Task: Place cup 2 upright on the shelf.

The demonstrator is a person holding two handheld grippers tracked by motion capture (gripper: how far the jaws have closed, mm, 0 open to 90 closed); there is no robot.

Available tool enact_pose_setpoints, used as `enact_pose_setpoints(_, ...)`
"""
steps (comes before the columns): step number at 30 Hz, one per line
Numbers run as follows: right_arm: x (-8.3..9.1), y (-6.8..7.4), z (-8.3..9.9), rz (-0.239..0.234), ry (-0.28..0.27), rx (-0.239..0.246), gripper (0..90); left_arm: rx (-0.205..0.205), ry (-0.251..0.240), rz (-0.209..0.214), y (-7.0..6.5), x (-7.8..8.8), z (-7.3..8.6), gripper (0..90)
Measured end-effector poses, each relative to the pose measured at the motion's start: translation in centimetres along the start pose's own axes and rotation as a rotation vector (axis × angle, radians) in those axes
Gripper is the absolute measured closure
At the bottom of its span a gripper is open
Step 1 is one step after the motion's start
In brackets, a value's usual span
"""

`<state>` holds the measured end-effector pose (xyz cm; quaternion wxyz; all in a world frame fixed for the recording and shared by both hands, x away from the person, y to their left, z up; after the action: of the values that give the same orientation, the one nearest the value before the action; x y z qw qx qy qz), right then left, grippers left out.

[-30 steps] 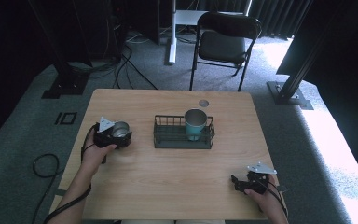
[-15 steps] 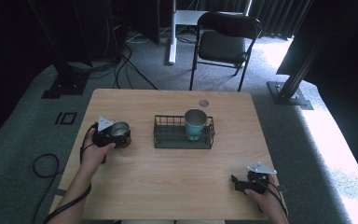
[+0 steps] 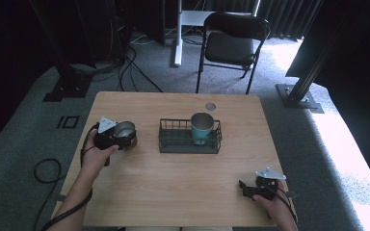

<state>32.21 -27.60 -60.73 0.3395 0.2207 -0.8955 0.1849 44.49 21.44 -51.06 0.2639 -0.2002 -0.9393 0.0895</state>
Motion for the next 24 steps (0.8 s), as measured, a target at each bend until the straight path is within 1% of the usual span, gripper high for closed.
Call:
enact_pose_setpoints(2, 0.0, 0.0, 0.0, 0.0, 0.0, 0.0, 11.3, -0.019, -0.006, 0.003, -0.3, 0.2, -0.4, 14.2)
enact_pose_setpoints(6, 0.0, 0.0, 0.0, 0.0, 0.0, 0.0, 11.3, -0.02, -0.024, 0.023, -1.1, 0.6, -1.2, 14.3)
enact_pose_setpoints(10, 0.0, 0.0, 0.0, 0.0, 0.0, 0.0, 11.3, -0.033, -0.038, 0.038, -2.0, 1.1, -2.2, 14.3)
enact_pose_setpoints(12, 0.0, 0.0, 0.0, 0.0, 0.0, 0.0, 11.3, -0.032, -0.049, 0.047, -2.5, 1.5, -2.9, 14.2)
enact_pose_setpoints(14, 0.0, 0.0, 0.0, 0.0, 0.0, 0.0, 11.3, -0.048, -0.061, 0.048, -2.9, 1.9, -3.6, 14.2)
enact_pose_setpoints(17, 0.0, 0.0, 0.0, 0.0, 0.0, 0.0, 11.3, -0.051, -0.072, 0.07, -3.7, 2.5, -4.5, 14.2)
enact_pose_setpoints(19, 0.0, 0.0, 0.0, 0.0, 0.0, 0.0, 11.3, -0.065, -0.075, 0.08, -4.2, 2.9, -5.0, 14.3)
enact_pose_setpoints(24, 0.0, 0.0, 0.0, 0.0, 0.0, 0.0, 11.3, -0.08, -0.084, 0.114, -5.6, 3.4, -6.2, 14.2)
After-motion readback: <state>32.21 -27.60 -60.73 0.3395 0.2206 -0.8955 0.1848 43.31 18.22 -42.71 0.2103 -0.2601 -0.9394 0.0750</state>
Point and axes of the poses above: each handheld gripper's, and its own axes: x roughly backward along the jaws, z roughly out of its underside, y roughly to its left, the point moved 7 cm from there along -x, roughly forward along the jaws, and after that the axes turned 15 degrees about x, right-handed, at the moved point
